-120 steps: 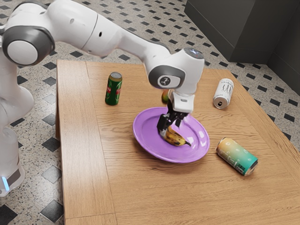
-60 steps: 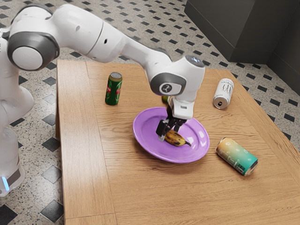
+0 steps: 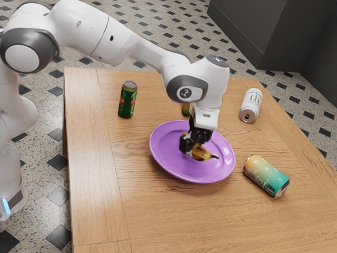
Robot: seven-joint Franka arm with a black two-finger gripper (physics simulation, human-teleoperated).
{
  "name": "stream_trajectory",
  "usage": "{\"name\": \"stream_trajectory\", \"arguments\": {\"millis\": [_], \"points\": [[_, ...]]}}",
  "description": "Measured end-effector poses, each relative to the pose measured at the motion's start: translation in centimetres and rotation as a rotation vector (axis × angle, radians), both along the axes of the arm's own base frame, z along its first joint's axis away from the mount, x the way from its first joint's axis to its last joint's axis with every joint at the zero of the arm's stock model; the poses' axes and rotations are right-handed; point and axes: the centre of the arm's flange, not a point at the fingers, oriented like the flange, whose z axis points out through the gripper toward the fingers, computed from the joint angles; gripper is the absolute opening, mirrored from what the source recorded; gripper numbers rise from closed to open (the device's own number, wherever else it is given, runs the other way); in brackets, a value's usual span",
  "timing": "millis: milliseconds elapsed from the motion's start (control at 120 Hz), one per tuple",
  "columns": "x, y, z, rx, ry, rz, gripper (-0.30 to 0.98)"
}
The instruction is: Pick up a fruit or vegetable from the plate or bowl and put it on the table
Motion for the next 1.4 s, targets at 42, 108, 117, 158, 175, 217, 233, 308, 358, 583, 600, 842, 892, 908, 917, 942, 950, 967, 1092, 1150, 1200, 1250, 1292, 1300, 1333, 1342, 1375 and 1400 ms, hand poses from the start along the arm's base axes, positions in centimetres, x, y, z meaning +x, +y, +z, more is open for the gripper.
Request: {"name": "stream_trajectory", "arguments": {"millis": [42,108,117,158,175,217,233,308,358,583,600,842,892,908,917,942,950,967,1092,1150,1200,1250,1292,1300,1333,1342,1375,1400], "points": [[-0.5,-0.5,0.9,-0.016,-0.007,-0.015,0.15],[-1.2,-1.9,1.9,-0.032,-0.015,-0.046,0.15],[-1.2,-2.1,2.0,-0.034,-0.015,-0.051,0.15],[-1.6,-3.3,2.3,-0.037,-0.018,-0.074,0.15],[-1.7,-3.8,2.4,-0.038,-0.017,-0.083,0.15],[-2.1,-5.1,2.5,-0.039,-0.016,-0.108,0.15],[-2.2,-5.6,2.5,-0.039,-0.016,-0.118,0.15],[-2.9,-8.2,2.9,-0.04,-0.02,-0.164,0.15],[-3.4,-10.1,3.1,-0.039,-0.022,-0.198,0.15],[-6.2,-17.4,3.3,-0.04,-0.023,-0.332,0.15],[-6.3,-17.6,3.3,-0.04,-0.023,-0.336,0.15],[-5.9,-17.7,3.3,-0.037,-0.026,-0.334,0.15],[-6.0,-17.7,3.4,-0.037,-0.026,-0.335,0.15],[-6.0,-17.7,3.4,-0.037,-0.026,-0.336,0.15],[-6.0,-17.8,3.4,-0.037,-0.026,-0.336,0.15],[-6.0,-17.9,3.5,-0.038,-0.028,-0.34,0.15],[-6.1,-18.0,3.5,-0.038,-0.029,-0.341,0.15],[-6.1,-18.2,3.5,-0.038,-0.029,-0.343,0.15],[-6.9,-20.1,3.4,-0.037,-0.03,-0.379,0.14],[-7.5,-21.4,3.7,-0.039,-0.034,-0.402,0.15],[-8.1,-22.3,3.8,-0.041,-0.035,-0.421,0.15],[-8.4,-22.8,3.8,-0.042,-0.036,-0.431,0.15],[-8.4,-22.9,3.8,-0.042,-0.036,-0.433,0.18],[-8.4,-22.9,3.9,-0.042,-0.036,-0.434,0.2],[-8.4,-22.8,3.9,-0.044,-0.036,-0.433,0.3],[-8.4,-22.8,3.9,-0.044,-0.036,-0.433,0.32],[-8.3,-22.7,4.0,-0.045,-0.037,-0.432,0.4],[-8.3,-22.7,4.0,-0.046,-0.038,-0.432,0.45]]}}
